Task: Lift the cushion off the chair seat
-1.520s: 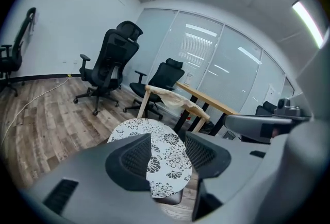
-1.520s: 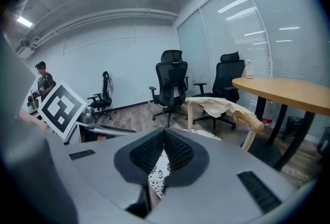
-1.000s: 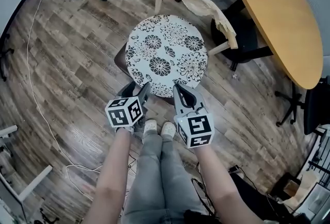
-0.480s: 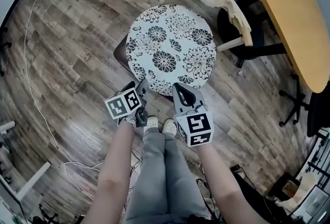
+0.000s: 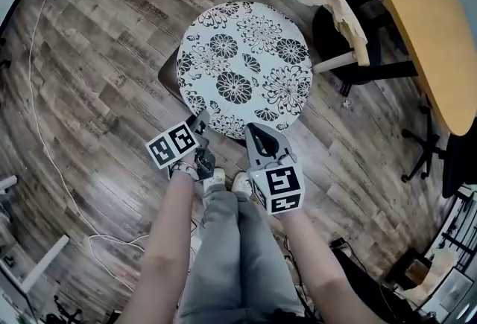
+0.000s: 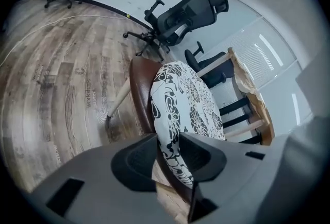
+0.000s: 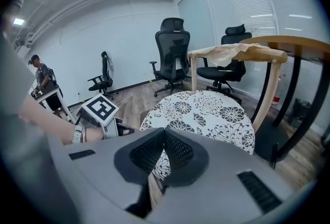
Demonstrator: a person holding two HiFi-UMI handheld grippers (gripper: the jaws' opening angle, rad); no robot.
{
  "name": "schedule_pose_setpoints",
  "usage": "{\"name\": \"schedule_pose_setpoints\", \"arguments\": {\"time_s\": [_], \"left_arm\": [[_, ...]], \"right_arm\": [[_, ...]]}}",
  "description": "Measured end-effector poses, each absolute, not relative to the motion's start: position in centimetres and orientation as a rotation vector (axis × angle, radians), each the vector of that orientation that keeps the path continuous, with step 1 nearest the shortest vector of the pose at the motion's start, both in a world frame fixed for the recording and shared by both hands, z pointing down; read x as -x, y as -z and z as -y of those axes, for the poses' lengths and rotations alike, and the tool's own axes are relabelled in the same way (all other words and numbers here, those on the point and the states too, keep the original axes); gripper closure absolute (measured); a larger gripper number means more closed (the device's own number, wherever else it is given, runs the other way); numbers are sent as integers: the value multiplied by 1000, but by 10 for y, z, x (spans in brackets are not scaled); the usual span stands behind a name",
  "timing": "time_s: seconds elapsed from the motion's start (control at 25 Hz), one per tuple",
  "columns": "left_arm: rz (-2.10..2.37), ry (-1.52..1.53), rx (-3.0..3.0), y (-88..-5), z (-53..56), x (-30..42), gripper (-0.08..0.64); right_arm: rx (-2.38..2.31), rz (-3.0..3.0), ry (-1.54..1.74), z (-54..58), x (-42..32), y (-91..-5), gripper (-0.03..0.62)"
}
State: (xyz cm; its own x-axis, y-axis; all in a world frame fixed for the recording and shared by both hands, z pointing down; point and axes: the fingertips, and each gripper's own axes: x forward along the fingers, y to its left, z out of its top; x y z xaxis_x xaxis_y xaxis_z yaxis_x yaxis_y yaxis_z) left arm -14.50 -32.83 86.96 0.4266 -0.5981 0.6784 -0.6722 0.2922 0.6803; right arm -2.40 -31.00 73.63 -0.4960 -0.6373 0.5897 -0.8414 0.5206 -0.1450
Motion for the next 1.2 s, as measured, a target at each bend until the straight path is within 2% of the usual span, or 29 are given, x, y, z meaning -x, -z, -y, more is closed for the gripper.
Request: {"name": "schedule_pose_setpoints", "arguments": {"time_s": [0.16,0.28,1.2], "left_arm": [[1238,-50,-1380,-861,330,143,507],[1232,-29,-1397,-853,331,142,541],[1214,-72,-1628,-763,343,108,551]], "right_arm": [[-1208,2293,-581,309,21,-733,568],[-1211,2295,-574,309,20,-728,568],[-1308,2313,-543,305,-14,-668,569]]}}
